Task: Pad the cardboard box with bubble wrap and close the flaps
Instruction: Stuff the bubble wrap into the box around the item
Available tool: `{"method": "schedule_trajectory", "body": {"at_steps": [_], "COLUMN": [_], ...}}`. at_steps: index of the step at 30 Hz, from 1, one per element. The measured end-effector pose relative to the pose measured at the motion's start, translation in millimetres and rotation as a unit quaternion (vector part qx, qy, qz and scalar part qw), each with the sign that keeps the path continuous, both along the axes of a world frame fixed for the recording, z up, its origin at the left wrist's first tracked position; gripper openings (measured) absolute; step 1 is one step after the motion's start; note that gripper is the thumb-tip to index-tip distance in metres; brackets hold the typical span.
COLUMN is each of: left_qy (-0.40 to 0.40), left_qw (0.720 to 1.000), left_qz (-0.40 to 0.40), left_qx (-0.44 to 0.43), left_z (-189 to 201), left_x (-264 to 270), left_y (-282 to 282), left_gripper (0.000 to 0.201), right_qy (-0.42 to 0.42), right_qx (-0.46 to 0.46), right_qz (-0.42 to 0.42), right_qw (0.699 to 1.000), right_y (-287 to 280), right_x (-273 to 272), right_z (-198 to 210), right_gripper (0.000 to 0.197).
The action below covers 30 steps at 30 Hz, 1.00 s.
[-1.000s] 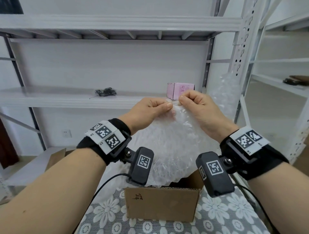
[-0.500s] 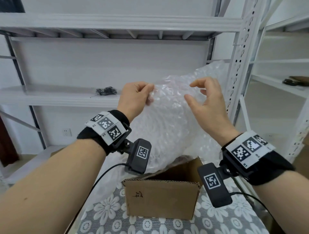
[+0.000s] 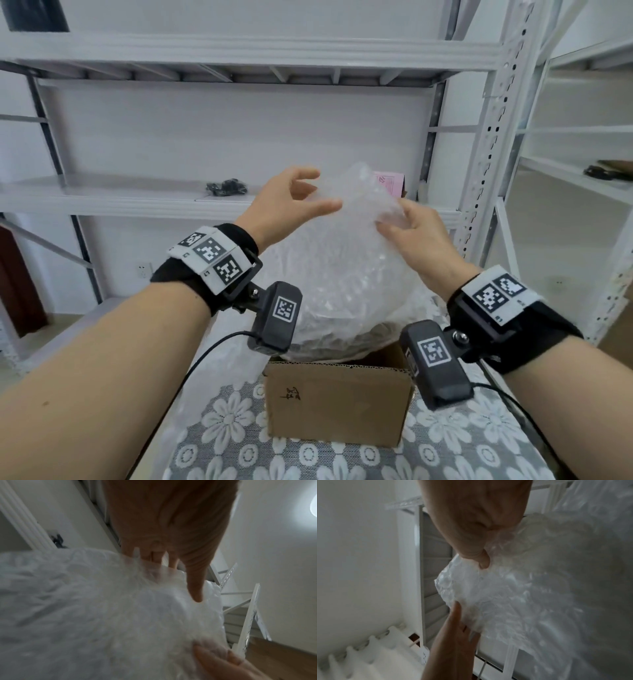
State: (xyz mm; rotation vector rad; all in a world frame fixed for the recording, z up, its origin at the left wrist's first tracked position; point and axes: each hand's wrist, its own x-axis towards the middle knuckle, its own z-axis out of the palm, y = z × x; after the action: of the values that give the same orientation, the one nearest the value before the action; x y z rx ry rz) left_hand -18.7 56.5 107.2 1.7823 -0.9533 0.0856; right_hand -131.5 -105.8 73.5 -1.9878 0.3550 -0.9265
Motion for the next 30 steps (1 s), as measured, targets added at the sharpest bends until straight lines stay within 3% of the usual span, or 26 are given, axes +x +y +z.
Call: {"method": "schedule_trajectory", "body": {"at_steps": [3, 5, 8, 9, 12, 15, 16, 18, 19, 21, 23, 24, 26, 28, 30], "left_qy": [-0.058, -0.041, 0.004, 0.015, 0.037, 0.0, -0.029, -0.074, -0.071, 0.032, 0.184, 0.204, 0.159, 0.122, 0.136], "left_qw": [0.992, 0.985, 0.964, 0.956, 0.944, 0.93, 0.923, 0.92, 0.929, 0.968, 0.971, 0.967, 0.974, 0.983, 0.987], "left_qz": [0.097, 0.131, 0.09, 0.065, 0.011, 0.034, 0.064, 0.135, 0.149, 0.073, -0.065, -0.099, -0.105, -0.084, -0.085], "left_qx": [0.051, 0.108, 0.249, 0.286, 0.328, 0.366, 0.379, 0.361, 0.332, 0.24, 0.138, 0.116, 0.121, 0.113, 0.033], "left_z": [-8.1, -9.9, -13.9, -16.1, -21.2, -25.0, -26.6, -27.1, -24.1, -15.2, -7.2, -6.2, -9.1, -17.0, -19.7], "left_x": [4.4, 2.4, -5.6, -8.2, -13.6, -18.3, -19.8, -21.8, -24.3, -29.6, -41.1, -46.1, -54.9, -56.4, -55.2], "left_y": [9.7, 14.5, 22.0, 24.5, 29.4, 31.2, 30.7, 30.3, 31.1, 33.7, 36.1, 34.6, 27.6, 19.6, 16.0], "left_gripper": [0.092, 0.102, 0.106, 0.106, 0.107, 0.111, 0.111, 0.109, 0.106, 0.107, 0.115, 0.119, 0.131, 0.143, 0.135], "right_qy": [-0.046, -0.078, -0.107, -0.116, -0.133, -0.136, -0.13, -0.123, -0.126, -0.138, -0.172, -0.181, -0.166, -0.091, -0.04], "right_qx": [0.06, 0.079, 0.082, 0.083, 0.108, 0.18, 0.215, 0.262, 0.27, 0.279, 0.293, 0.306, 0.335, 0.371, 0.376], "right_qz": [-0.002, -0.01, -0.032, -0.041, -0.041, -0.027, -0.002, 0.031, 0.041, 0.046, 0.064, 0.078, 0.142, 0.257, 0.348], "right_qw": [0.997, 0.994, 0.99, 0.989, 0.984, 0.974, 0.968, 0.957, 0.954, 0.949, 0.938, 0.932, 0.916, 0.887, 0.858], "right_y": [-2.4, -0.5, 0.3, 0.2, -3.3, -3.1, -1.9, 2.2, 5.7, 12.8, 24.2, 30.4, 46.5, 61.4, 69.1], "right_x": [-2.6, -4.0, -2.1, -1.2, 1.5, 3.2, 2.3, 1.4, 1.6, 3.6, 5.5, 6.3, 7.9, 6.2, -2.1], "right_z": [1.7, 5.6, 14.0, 17.9, 28.3, 37.7, 40.8, 46.8, 49.9, 54.3, 55.7, 55.5, 56.0, 53.3, 51.3], "right_gripper": [0.021, 0.022, 0.006, 0.009, 0.01, 0.007, 0.019, 0.052, 0.06, 0.067, 0.062, 0.054, 0.042, 0.047, 0.051]}}
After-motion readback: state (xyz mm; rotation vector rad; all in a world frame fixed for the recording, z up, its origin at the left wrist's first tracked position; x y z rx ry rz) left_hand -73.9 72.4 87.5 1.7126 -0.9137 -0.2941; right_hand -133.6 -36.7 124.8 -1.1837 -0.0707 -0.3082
